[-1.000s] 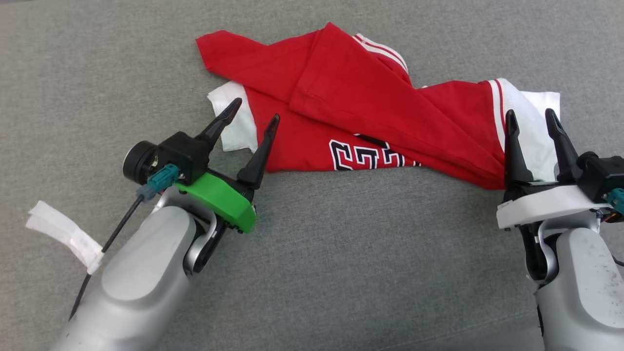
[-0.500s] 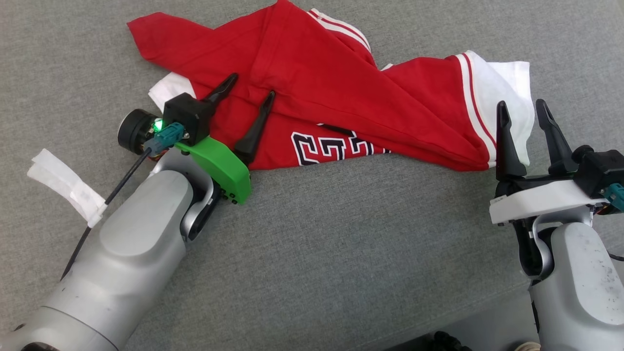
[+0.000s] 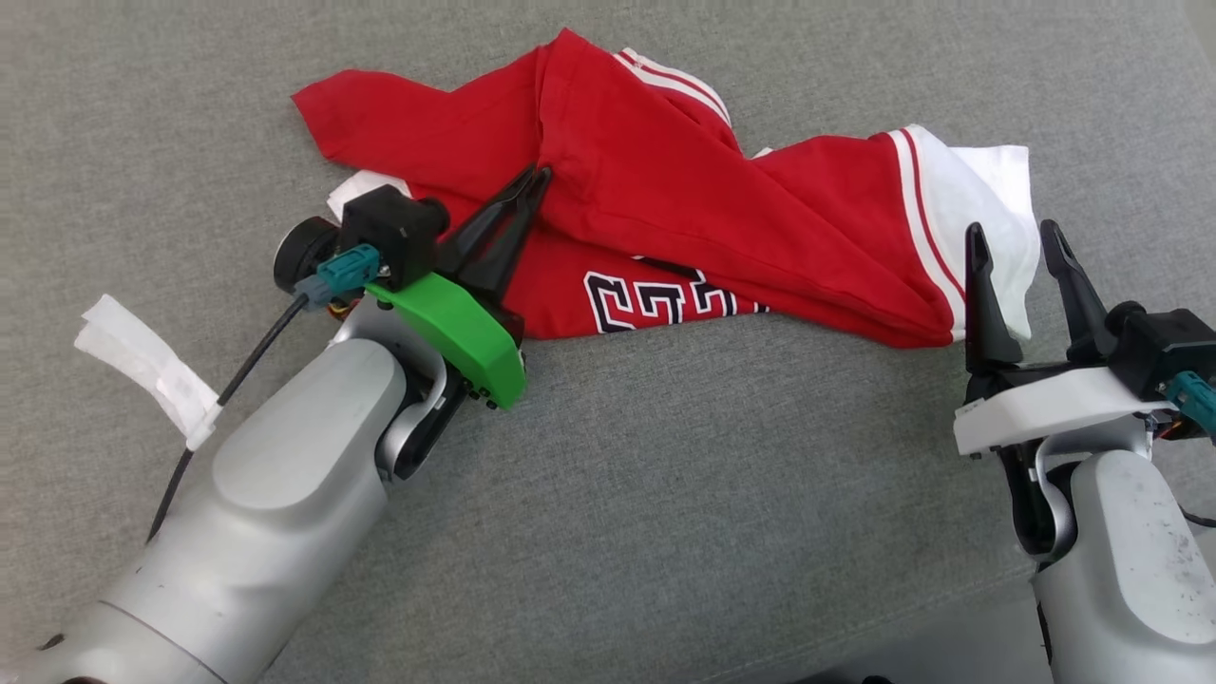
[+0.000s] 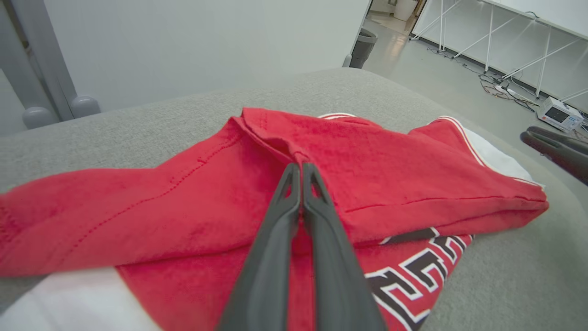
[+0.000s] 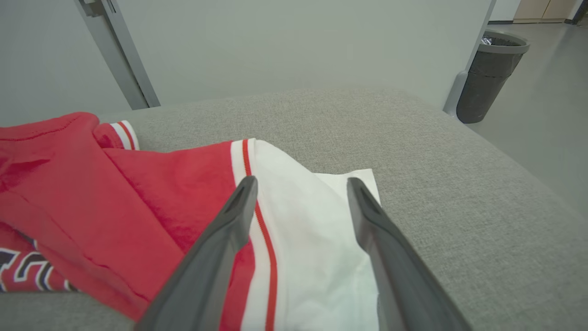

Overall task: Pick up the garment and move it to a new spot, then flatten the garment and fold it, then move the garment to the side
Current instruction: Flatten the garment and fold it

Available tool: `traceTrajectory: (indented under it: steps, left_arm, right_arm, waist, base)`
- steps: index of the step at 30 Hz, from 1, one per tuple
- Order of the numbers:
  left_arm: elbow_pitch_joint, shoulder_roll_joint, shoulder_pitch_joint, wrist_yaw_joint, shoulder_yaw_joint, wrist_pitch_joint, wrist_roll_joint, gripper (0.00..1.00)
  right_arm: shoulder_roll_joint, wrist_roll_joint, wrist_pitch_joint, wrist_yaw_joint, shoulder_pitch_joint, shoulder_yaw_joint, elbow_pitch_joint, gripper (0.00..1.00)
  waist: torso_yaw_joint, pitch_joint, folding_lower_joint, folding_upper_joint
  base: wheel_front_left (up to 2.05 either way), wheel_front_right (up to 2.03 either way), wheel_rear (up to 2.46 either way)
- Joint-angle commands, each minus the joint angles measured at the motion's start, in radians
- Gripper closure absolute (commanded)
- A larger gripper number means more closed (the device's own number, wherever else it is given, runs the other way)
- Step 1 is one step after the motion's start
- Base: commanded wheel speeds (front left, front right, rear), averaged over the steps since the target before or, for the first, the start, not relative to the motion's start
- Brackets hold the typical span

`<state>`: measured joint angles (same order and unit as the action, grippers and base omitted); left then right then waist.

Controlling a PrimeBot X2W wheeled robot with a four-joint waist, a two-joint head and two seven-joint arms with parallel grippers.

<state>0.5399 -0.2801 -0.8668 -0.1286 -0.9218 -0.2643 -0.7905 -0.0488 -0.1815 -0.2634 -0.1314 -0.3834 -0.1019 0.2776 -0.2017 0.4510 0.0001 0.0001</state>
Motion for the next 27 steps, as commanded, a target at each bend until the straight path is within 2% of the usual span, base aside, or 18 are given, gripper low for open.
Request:
traceTrajectory:
  steps: [1,6,16,21,27]
  left_arm:
    - [-0.002,0.002,0.033,-0.003,0.004,0.0,0.012,1.0]
    - [-0.014,0.018,0.084,-0.003,0.065,0.0,0.02,1.0]
    - [-0.032,0.011,0.28,-0.003,0.234,0.0,0.106,1.0]
    - [-0.008,-0.009,0.415,-0.003,0.392,0.0,0.177,1.0]
    - [0.023,0.025,0.557,-0.003,0.571,0.0,0.246,1.0]
  right_arm:
    - [-0.003,0.012,-0.002,0.001,0.019,-0.007,0.009,0.0]
    - [-0.004,0.045,-0.002,0.001,0.047,-0.038,0.031,0.0]
    - [-0.004,0.08,-0.002,0.001,0.126,-0.113,0.075,0.0]
    - [-0.004,0.055,-0.002,0.001,0.157,-0.125,0.099,0.0]
    - [-0.003,0.059,-0.002,0.001,0.184,-0.117,0.112,0.0]
  waist:
    - [0.02,-0.042,-0.0001,-0.0001]
    - [0.068,-0.122,-0.0001,-0.0001]
    - [0.231,-0.292,-0.0001,-0.0001]
    - [0.276,-0.334,-0.0001,-0.0001]
    - [0.299,-0.361,-0.0001,-0.0001]
  base:
    - [0.0,0.0,0.0]
    - [0.0,0.0,0.0]
    - [0.0,0.0,0.0]
    - [0.0,0.0,0.0]
    - [0.0,0.0,0.0]
